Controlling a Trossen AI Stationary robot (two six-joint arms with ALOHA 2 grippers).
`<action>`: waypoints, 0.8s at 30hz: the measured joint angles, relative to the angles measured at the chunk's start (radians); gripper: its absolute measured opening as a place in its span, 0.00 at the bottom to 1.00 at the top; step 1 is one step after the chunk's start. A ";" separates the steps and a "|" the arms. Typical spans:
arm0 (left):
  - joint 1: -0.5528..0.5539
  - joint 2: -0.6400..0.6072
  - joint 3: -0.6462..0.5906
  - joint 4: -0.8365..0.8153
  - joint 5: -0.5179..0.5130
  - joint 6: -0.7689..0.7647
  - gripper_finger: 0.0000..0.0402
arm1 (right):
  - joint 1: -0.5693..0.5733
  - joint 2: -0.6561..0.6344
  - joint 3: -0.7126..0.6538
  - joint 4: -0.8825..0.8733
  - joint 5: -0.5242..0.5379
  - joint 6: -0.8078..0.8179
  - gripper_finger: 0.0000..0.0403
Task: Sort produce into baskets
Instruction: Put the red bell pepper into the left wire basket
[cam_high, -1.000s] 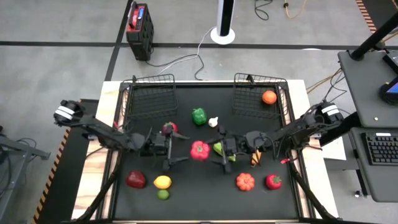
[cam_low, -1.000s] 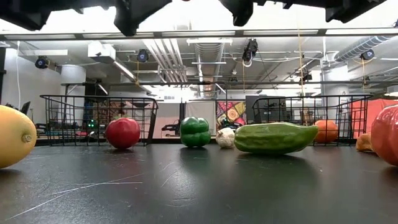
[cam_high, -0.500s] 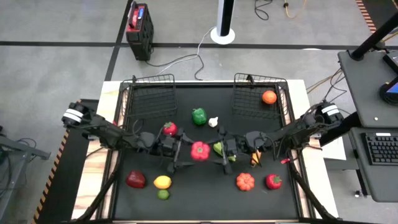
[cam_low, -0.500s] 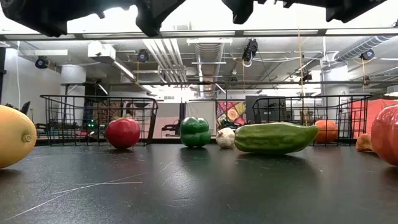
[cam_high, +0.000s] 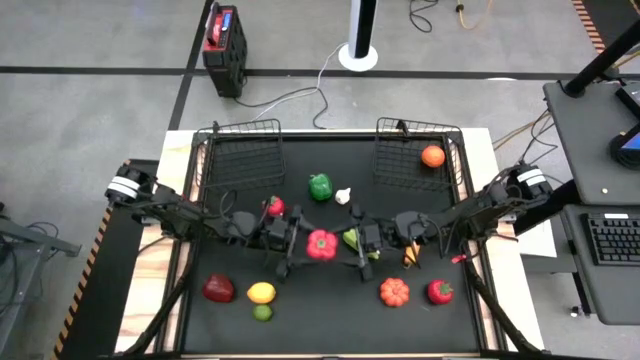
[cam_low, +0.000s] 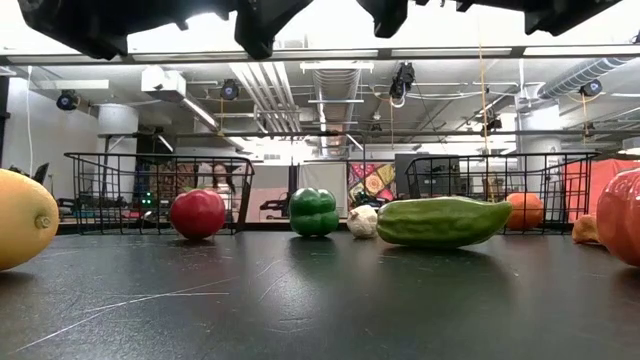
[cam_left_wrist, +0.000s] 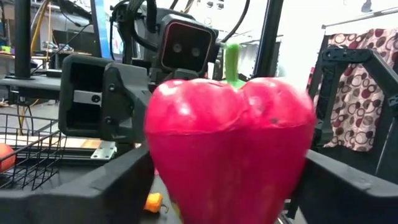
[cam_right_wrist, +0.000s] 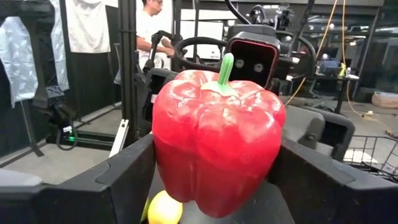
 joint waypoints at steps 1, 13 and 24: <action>0.000 -0.001 0.000 0.000 0.000 0.000 0.71 | 0.000 0.000 0.000 -0.001 -0.003 0.007 0.73; 0.003 -0.038 0.006 -0.072 0.000 -0.036 0.56 | 0.000 -0.063 0.000 -0.111 0.001 0.107 0.81; 0.005 -0.335 0.112 -0.844 -0.332 -0.115 0.56 | 0.000 -0.250 0.000 -0.422 0.211 0.235 0.79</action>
